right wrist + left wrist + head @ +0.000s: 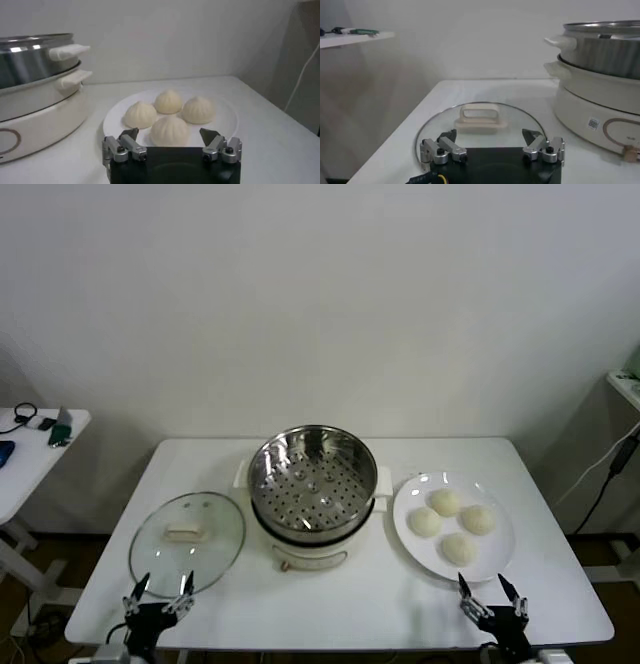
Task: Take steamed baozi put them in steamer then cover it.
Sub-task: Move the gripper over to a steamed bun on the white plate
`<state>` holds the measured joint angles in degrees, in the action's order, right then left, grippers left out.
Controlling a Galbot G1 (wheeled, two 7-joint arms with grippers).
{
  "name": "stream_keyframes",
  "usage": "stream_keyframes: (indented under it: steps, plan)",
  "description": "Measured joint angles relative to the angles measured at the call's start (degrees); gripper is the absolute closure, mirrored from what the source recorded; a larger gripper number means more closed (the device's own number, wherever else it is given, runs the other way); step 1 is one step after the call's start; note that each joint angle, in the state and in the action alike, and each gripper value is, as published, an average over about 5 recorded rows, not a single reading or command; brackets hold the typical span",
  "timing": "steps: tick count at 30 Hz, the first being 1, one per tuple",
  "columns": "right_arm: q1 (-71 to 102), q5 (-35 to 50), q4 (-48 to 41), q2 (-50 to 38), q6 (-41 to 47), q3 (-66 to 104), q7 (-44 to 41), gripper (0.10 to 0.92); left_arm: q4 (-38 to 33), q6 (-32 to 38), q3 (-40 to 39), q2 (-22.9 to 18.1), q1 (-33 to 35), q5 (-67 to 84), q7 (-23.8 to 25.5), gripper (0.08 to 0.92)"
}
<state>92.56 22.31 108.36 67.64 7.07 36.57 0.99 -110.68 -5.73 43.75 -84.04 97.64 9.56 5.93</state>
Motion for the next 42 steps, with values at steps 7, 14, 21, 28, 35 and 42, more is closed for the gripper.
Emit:
stream_keyframes:
  steps: [7, 14, 21, 28, 35, 42]
  plan:
    - [-12.76, -0.54, -3.63, -7.47, 6.85, -5.03, -0.94, 0.203, 0.24, 0.27, -0.36, 0.02, -0.49, -0.04, 0.01, 0.177]
    - [-30.92, -2.35, -9.16, -18.97, 14.53, -17.97, -6.52, 0.203, 0.22, 0.29, -0.29, 0.00, -0.71, -0.10, 0.04, 0.177]
    - [-52.60, -5.25, -16.04, -29.82, 16.62, -37.66, -18.58, 0.203, 0.21, 0.77, 0.02, 0.05, -0.26, -0.27, 0.04, 0.177]
    - [-78.31, -7.69, -23.75, -36.11, 11.22, -63.37, -36.72, 0.203, 0.68, 1.44, 0.04, 0.35, 0.14, -0.29, 0.06, 0.177]
    - [-99.88, -7.12, -31.72, -36.05, 6.40, -86.45, -51.64, 0.203, 1.26, 1.59, -0.18, 0.59, 0.05, -0.37, 0.54, 0.177]
    - [-109.52, -6.76, -39.97, -31.74, 3.73, -100.15, -59.77, 0.203, 0.65, 1.53, -0.13, 0.49, -0.18, -0.48, 0.95, 0.177]
